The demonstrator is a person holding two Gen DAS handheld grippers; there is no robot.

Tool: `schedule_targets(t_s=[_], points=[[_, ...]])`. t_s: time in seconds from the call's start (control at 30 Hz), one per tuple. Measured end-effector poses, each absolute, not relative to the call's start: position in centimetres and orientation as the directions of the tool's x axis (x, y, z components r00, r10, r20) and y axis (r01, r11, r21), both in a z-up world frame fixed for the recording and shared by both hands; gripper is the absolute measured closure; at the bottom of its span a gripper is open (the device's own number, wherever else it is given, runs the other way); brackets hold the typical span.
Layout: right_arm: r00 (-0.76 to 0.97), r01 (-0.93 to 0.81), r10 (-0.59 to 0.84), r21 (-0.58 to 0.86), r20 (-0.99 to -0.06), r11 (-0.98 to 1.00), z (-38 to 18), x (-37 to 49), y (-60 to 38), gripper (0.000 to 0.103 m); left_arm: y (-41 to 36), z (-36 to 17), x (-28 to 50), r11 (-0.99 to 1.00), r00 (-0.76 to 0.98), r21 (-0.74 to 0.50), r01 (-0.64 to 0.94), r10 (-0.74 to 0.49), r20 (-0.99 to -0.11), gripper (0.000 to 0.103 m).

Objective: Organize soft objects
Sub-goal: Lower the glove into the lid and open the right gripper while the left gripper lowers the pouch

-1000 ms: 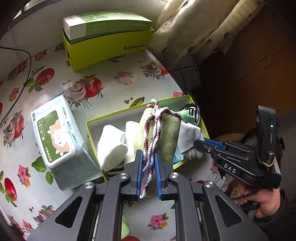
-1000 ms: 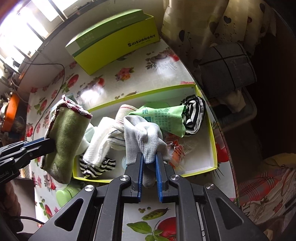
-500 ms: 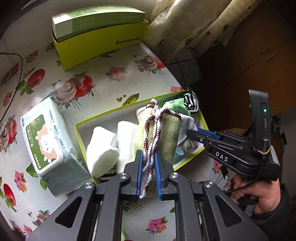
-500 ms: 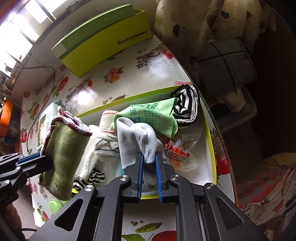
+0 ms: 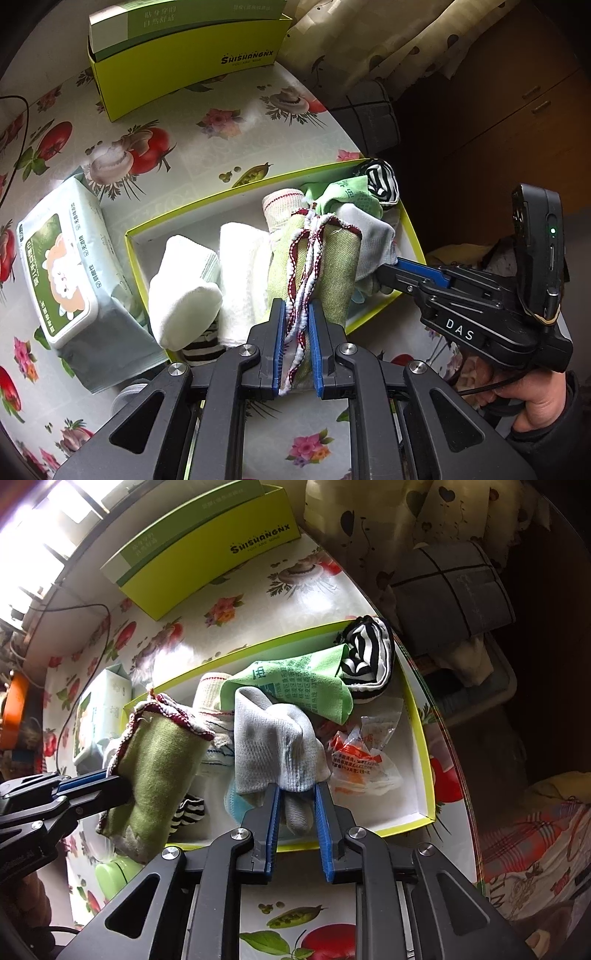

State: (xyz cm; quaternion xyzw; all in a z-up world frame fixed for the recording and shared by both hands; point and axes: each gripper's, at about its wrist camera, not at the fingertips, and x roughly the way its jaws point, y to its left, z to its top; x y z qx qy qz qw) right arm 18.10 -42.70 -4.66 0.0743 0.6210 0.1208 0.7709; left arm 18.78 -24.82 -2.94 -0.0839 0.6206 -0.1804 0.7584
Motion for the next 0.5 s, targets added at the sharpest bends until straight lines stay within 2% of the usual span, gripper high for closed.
schedule_targets(t_s=[0.5], points=[[0.282,-0.106,0.302,0.284,-0.910,0.953,-2.3,18.2,-43.2,0.085,-24.0,-1.7,19.2,0.916,0.207,-0.378,0.132,-0.398,-0.894,0.090]])
